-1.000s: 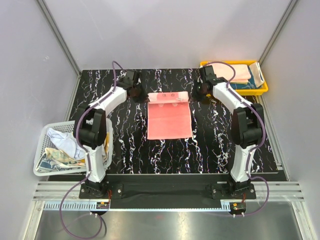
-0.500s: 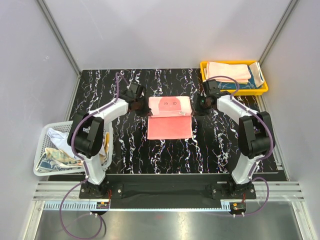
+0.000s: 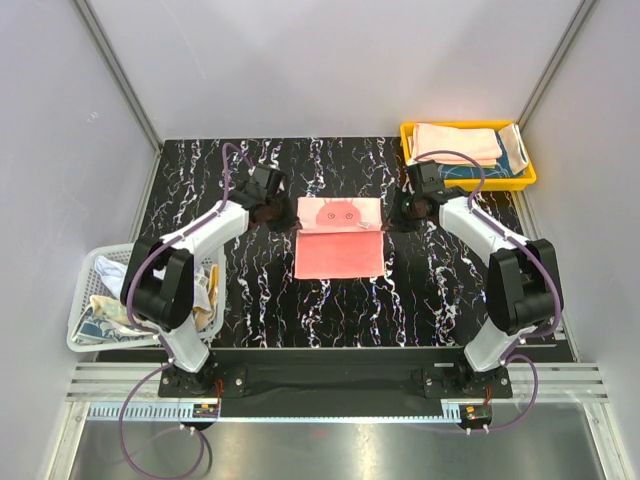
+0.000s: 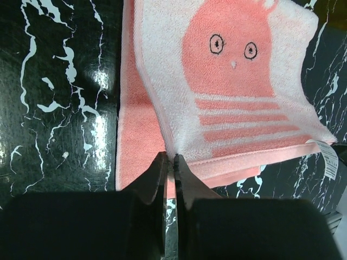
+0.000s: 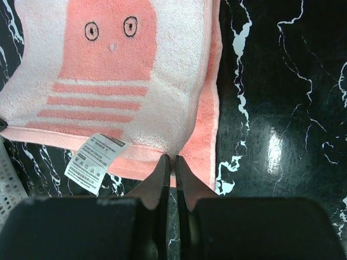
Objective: Fold and stack the towels
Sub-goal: Fold the towel
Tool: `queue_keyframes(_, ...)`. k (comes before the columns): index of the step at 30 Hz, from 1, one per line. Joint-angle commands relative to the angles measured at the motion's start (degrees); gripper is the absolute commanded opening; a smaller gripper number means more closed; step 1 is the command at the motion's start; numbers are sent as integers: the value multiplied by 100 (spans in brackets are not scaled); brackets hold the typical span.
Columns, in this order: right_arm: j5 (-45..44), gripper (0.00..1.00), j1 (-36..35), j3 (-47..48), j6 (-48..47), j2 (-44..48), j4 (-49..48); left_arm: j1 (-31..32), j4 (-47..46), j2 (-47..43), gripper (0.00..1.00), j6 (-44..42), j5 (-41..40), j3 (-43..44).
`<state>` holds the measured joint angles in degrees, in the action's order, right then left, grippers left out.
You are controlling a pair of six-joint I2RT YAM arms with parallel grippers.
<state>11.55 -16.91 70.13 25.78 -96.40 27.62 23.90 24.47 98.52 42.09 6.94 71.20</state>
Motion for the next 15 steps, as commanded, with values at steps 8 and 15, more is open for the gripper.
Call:
queue_keyframes(8,-127,0,-217,-377,41,482,-63,53,14,-483,0,-130,-149,-448)
queue_keyframes(15,-136,0,-243,-535,50,640,-37,167,14,-597,0,-148,-140,-581)
